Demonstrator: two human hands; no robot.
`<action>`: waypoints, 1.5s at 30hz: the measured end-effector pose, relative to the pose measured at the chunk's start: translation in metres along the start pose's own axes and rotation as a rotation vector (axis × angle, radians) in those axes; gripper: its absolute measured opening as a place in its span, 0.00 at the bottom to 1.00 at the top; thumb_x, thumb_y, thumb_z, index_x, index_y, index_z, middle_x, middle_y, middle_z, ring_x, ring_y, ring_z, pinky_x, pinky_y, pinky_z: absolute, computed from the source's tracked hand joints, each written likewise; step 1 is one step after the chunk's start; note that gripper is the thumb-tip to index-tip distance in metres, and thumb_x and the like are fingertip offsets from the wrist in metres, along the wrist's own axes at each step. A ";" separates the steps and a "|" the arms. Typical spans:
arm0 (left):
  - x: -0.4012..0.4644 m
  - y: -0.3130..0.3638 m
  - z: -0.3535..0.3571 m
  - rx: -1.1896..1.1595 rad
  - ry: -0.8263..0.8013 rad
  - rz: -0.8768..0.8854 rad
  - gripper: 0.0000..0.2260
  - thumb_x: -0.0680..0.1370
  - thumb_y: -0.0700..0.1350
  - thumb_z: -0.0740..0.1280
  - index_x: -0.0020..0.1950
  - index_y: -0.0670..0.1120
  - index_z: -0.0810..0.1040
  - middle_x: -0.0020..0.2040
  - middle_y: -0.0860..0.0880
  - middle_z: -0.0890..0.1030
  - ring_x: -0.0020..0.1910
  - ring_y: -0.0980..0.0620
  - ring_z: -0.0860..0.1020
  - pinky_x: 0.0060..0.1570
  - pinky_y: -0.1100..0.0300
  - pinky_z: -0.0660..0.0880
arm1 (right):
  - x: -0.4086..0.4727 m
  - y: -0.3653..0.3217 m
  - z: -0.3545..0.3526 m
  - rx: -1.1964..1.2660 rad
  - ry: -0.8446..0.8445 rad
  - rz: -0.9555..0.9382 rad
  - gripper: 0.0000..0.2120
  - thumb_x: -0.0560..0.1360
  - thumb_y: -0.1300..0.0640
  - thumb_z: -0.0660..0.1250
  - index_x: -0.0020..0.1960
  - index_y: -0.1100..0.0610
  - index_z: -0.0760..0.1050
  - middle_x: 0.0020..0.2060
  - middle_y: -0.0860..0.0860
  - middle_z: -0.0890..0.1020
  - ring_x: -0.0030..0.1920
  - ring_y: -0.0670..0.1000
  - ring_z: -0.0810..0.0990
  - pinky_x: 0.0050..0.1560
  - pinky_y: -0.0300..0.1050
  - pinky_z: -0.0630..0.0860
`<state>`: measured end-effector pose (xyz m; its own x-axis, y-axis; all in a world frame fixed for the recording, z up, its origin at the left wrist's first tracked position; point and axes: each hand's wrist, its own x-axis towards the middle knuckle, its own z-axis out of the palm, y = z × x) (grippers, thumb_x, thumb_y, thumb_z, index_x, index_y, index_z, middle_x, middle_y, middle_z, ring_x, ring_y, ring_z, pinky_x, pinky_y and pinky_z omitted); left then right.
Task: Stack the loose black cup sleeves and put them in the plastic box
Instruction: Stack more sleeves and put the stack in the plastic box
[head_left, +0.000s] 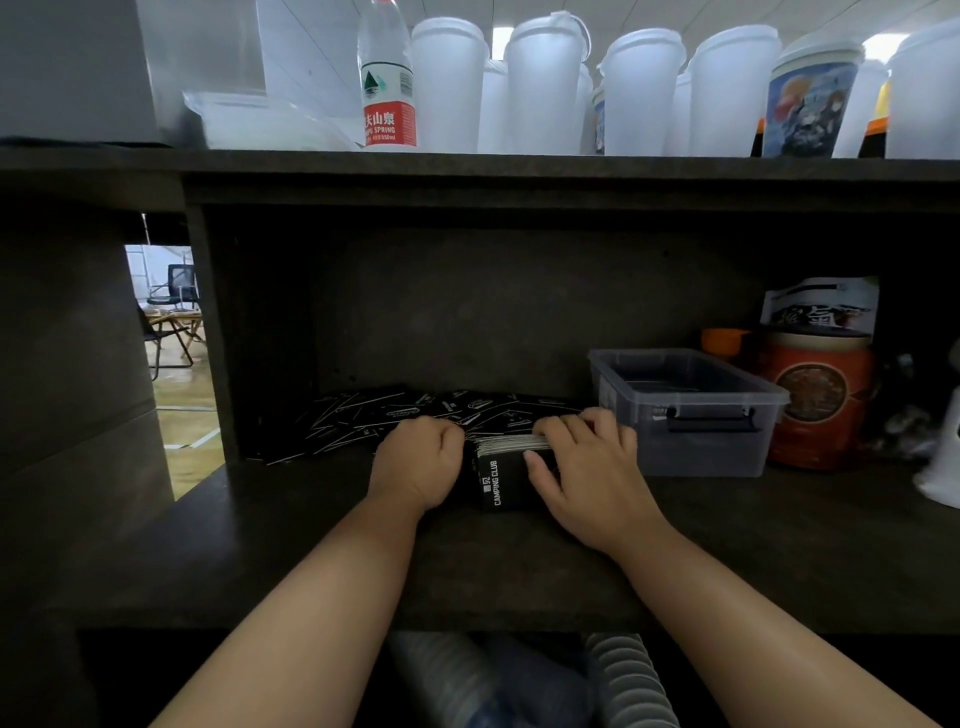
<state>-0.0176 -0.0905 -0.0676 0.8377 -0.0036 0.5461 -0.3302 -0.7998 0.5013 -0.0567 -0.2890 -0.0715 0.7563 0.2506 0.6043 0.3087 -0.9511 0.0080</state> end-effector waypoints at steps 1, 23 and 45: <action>0.001 0.000 0.000 0.061 0.085 -0.063 0.17 0.78 0.50 0.55 0.39 0.45 0.78 0.36 0.47 0.79 0.39 0.46 0.78 0.37 0.56 0.70 | 0.000 0.000 0.000 -0.001 -0.005 0.001 0.28 0.75 0.37 0.40 0.65 0.47 0.68 0.60 0.44 0.76 0.65 0.50 0.66 0.61 0.50 0.61; 0.011 -0.018 0.010 0.546 0.039 -0.369 0.31 0.76 0.57 0.63 0.76 0.52 0.56 0.77 0.45 0.55 0.73 0.44 0.56 0.70 0.49 0.56 | 0.000 -0.001 -0.002 0.058 -0.026 0.006 0.18 0.80 0.41 0.48 0.64 0.46 0.67 0.56 0.44 0.77 0.57 0.47 0.73 0.61 0.50 0.59; 0.012 -0.017 0.001 0.414 0.224 -0.354 0.10 0.78 0.36 0.62 0.58 0.42 0.76 0.55 0.43 0.79 0.55 0.44 0.75 0.51 0.54 0.72 | 0.001 -0.001 -0.001 0.055 -0.014 0.007 0.26 0.76 0.37 0.40 0.64 0.46 0.67 0.56 0.44 0.78 0.57 0.47 0.73 0.61 0.50 0.60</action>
<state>-0.0013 -0.0777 -0.0706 0.7390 0.3972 0.5442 0.1878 -0.8972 0.3998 -0.0573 -0.2878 -0.0703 0.7663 0.2471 0.5930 0.3346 -0.9415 -0.0401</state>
